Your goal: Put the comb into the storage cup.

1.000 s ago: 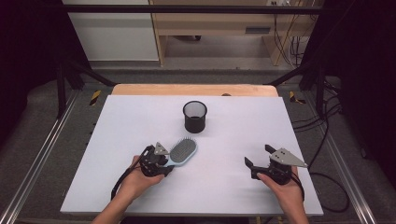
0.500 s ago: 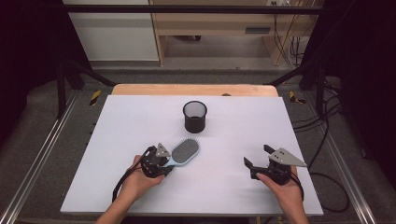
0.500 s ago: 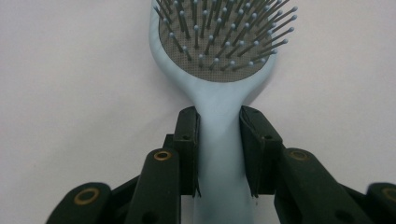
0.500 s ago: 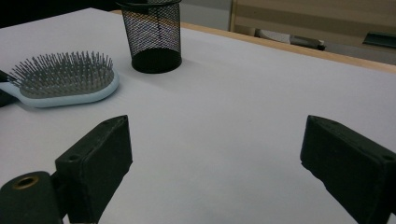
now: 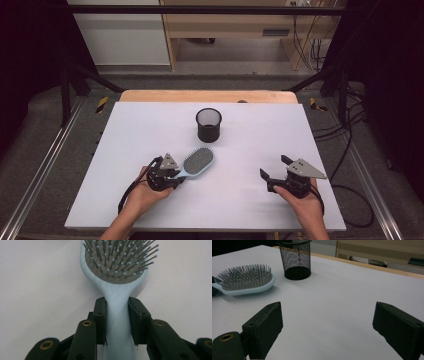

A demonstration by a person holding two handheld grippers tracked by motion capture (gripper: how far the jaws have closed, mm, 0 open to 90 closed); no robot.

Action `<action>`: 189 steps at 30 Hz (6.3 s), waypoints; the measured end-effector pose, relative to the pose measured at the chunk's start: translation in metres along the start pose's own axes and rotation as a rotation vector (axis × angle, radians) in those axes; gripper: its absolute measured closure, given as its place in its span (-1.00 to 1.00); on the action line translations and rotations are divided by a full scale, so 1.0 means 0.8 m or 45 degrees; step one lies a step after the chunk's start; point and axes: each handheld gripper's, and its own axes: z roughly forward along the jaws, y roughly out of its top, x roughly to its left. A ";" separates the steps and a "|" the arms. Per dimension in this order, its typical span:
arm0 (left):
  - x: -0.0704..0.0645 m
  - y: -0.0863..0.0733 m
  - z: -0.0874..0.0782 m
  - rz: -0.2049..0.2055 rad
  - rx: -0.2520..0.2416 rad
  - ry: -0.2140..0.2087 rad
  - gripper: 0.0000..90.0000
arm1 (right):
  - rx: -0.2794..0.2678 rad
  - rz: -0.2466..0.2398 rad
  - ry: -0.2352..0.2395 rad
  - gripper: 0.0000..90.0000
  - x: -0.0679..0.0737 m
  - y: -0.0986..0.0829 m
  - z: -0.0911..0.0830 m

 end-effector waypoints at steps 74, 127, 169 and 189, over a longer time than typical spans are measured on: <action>0.010 -0.001 -0.031 -0.111 -0.343 -0.052 0.55 | 0.046 0.341 0.365 -0.86 0.103 0.038 0.096; -0.019 0.017 -0.051 -0.049 -0.519 -0.042 0.55 | -0.003 0.443 0.583 -0.87 0.157 0.109 0.133; -0.010 0.013 -0.053 -0.081 -0.598 0.008 0.54 | -0.044 0.489 0.635 0.18 0.165 0.150 0.144; -0.005 0.008 -0.061 -0.158 -0.653 0.087 -0.07 | -0.055 0.492 0.576 0.22 0.159 0.163 0.150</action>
